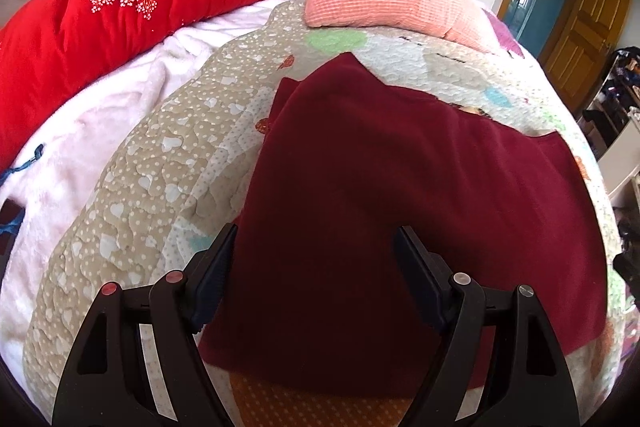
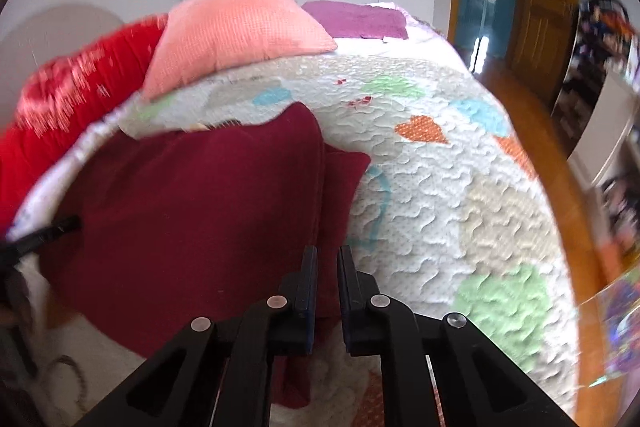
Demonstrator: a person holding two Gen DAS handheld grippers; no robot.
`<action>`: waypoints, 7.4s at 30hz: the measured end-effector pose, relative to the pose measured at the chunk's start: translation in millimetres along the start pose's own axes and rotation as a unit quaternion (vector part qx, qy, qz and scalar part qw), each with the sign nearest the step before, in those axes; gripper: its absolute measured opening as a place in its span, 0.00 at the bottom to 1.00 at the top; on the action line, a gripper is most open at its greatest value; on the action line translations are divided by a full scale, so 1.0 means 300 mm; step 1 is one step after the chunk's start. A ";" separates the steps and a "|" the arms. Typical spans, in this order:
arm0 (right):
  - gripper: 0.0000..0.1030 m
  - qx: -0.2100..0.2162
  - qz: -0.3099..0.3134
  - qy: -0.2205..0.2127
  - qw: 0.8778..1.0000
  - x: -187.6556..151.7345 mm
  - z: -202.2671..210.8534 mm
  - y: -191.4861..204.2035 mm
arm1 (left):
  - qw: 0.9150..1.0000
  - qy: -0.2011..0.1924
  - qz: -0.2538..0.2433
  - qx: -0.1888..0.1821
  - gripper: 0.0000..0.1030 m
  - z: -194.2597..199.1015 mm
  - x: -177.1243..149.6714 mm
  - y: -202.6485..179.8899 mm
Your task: Fold small clothes
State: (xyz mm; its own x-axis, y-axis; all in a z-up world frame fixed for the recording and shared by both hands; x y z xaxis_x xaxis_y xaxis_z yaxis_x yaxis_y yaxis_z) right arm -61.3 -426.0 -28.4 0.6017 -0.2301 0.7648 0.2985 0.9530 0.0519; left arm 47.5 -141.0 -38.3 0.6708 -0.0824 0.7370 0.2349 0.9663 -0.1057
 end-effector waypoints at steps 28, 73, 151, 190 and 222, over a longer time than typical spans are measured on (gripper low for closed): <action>0.67 0.042 -0.060 0.022 0.997 -0.035 -0.137 -0.022 | 0.993 0.046 0.101 -0.047 0.77 -0.128 0.068 0.117; 0.19 0.177 -0.133 -0.025 0.975 -0.064 0.366 -0.008 | 0.985 0.043 0.031 -0.163 0.15 0.340 -0.158 -0.057; 0.41 0.065 0.074 0.040 0.994 -0.237 0.147 0.337 | 0.999 -0.012 -0.030 -0.018 0.54 0.289 -0.209 -0.141; 0.54 0.067 0.135 0.063 0.987 -0.239 0.028 0.493 | 0.998 -0.004 0.054 -0.043 0.54 0.398 -0.323 0.100; 0.65 0.143 0.237 0.113 0.954 -0.239 -0.188 1.058 | 0.993 0.007 0.092 -0.079 0.70 0.352 -0.375 0.152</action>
State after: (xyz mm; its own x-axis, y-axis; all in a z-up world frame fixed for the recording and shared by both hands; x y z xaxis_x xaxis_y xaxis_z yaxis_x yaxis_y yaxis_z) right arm 32.1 -118.3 -102.9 0.7735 0.2334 0.5893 -0.2413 0.9681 -0.0667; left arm -91.5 -61.9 -55.7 0.7219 0.0871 0.6864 0.2146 0.9149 -0.3418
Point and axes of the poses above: each gripper's, at about its wrist camera, not at the fingertips, and z roughly against the way its jaws point, y to its left, x to its top, the point moved 10 cm from there along -z, roughly the way its jaws point, and after that the axes turned 10 degrees about -y, right-handed, at the moved point
